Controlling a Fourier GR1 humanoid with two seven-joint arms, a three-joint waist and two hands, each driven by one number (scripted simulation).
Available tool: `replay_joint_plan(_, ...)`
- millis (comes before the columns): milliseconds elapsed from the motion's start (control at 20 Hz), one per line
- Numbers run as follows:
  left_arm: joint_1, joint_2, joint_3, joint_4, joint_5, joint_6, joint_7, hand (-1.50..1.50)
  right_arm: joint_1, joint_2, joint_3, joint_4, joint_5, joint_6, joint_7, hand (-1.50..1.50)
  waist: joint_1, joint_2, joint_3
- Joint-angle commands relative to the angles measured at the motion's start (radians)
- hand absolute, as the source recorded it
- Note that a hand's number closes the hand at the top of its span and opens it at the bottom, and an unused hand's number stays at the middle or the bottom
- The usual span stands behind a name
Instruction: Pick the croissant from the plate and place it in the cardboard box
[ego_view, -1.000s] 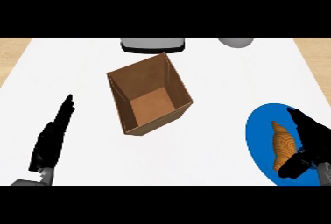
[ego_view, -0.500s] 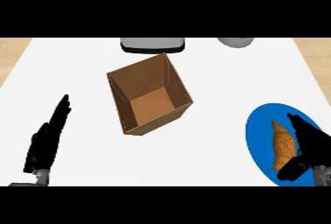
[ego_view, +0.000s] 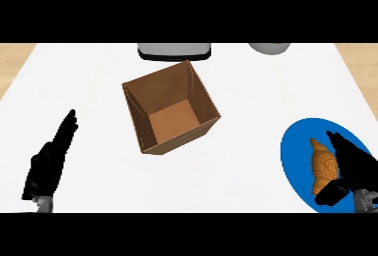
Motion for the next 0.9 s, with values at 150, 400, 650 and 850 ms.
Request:
replay_joint_plan(150, -0.028, -0.068, 0.011, 0.057, -0.061, -0.007, -0.029, 0.0, 0.029, 0.066, -0.02, 0.091, 0.087, -0.06, -0.086, -1.5, -0.003, 0.001, 0.0)
replay_joint_plan(400, -0.033, -0.081, 0.057, -0.006, -0.082, -0.028, 0.034, 0.0, 0.006, 0.088, -0.068, 0.053, 0.108, 0.022, -0.074, -1.5, -0.001, 0.0, 0.0)
replay_joint_plan(650, -0.042, -0.074, 0.078, 0.037, -0.076, -0.072, 0.008, 0.0, -0.001, 0.119, -0.038, 0.201, 0.177, -0.053, -0.146, -1.5, 0.0, 0.001, 0.0)
replay_joint_plan(850, -0.006, -0.097, 0.081, 0.03, -0.09, -0.073, -0.049, 0.0, -0.043, 0.1, -0.127, 0.276, 0.124, -0.038, -0.222, 1.5, 0.001, 0.001, 0.0)
